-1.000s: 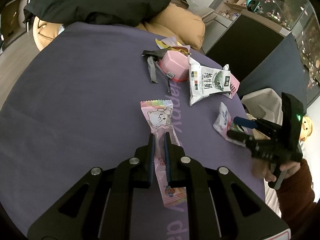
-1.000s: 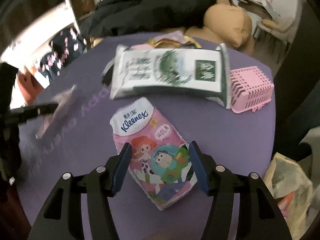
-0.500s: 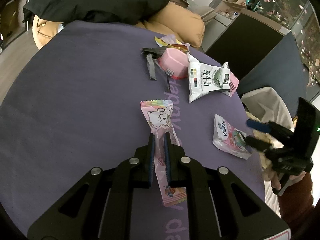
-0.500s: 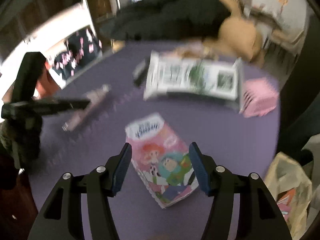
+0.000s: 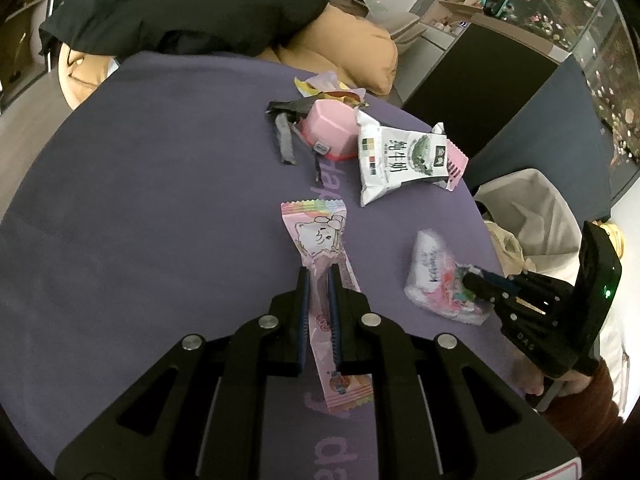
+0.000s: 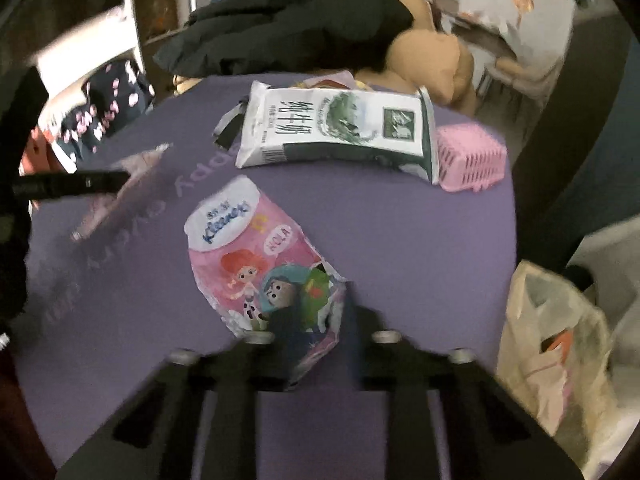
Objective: Collect trash
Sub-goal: 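Carry the candy wrapper and Kleenex pack over the trash bag with both grippers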
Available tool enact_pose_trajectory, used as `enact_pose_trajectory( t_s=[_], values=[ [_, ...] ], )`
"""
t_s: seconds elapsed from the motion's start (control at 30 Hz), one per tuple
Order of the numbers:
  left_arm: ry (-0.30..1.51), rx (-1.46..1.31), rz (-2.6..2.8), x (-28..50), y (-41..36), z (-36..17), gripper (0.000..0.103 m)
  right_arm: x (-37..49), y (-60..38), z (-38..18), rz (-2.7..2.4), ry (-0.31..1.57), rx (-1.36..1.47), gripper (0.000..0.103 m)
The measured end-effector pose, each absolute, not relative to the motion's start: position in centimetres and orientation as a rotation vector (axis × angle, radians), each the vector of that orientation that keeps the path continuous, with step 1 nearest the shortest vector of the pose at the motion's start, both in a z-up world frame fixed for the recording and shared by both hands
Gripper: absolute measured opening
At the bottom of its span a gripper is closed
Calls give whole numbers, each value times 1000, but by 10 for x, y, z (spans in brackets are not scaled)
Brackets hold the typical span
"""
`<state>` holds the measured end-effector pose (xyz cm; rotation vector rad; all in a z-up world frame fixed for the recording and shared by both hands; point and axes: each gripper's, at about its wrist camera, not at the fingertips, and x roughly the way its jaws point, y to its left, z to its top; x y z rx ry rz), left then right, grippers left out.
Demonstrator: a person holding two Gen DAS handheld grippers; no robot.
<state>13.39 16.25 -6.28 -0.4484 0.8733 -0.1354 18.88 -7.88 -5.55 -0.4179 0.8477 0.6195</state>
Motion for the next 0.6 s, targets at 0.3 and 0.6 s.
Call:
enact_pose_trajectory(
  t_s=[0.3, 0.6],
  values=[
    [780, -371, -138, 133, 141, -20, 8, 183, -107, 9, 614, 717, -294, 5],
    [672, -251, -194, 143, 90, 37, 8, 176, -157, 78, 524, 541, -234, 5]
  ],
)
